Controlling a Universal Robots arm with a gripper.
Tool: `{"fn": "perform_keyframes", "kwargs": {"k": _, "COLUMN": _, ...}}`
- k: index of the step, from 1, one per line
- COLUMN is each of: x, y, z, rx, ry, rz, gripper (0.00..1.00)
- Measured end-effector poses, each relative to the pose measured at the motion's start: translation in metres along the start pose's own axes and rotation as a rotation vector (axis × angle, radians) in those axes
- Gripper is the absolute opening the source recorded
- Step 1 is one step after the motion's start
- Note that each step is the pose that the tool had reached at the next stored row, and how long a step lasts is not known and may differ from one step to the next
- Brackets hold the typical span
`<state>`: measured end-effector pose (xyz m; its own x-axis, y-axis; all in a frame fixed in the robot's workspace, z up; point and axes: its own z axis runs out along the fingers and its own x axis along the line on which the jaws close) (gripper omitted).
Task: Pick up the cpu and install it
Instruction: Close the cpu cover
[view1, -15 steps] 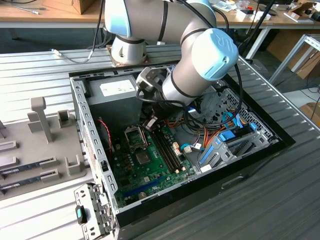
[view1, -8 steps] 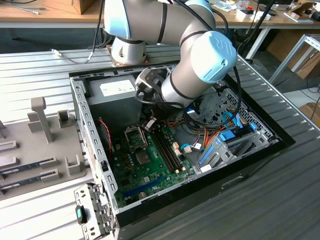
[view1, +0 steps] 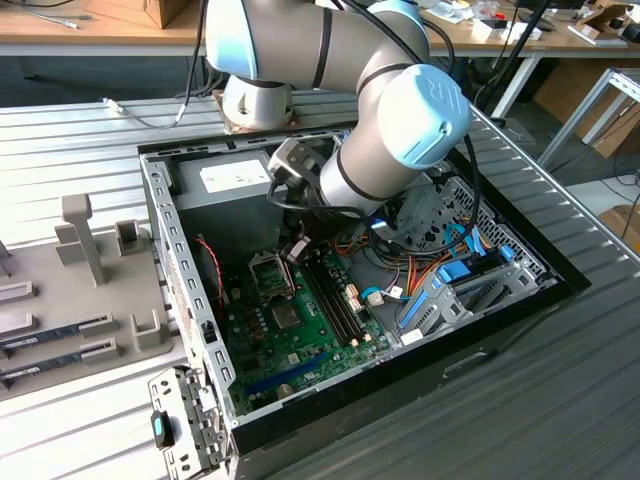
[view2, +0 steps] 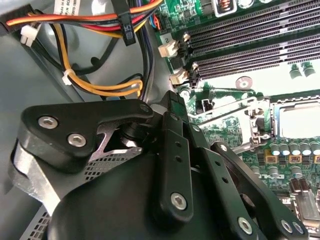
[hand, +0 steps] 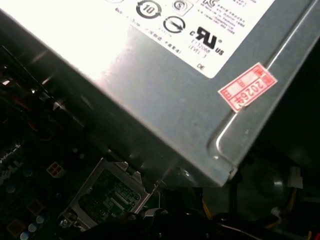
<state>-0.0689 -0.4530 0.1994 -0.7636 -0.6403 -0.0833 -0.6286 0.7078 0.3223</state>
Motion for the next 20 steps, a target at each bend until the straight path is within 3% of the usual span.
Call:
{"fn": "perform_keyframes", "kwargs": {"k": 13, "x": 0.0077, "y": -0.0046, "z": -0.0022, "rx": -0.0001, "ry": 0.0007, "rz": -0.002, "gripper": 0.11}}
{"fn": "perform_keyframes", "kwargs": {"k": 20, "x": 0.008, "y": -0.0041, "z": -0.0046, "rx": 0.0001, "ry": 0.0008, "rz": -0.002, "gripper": 0.11}}
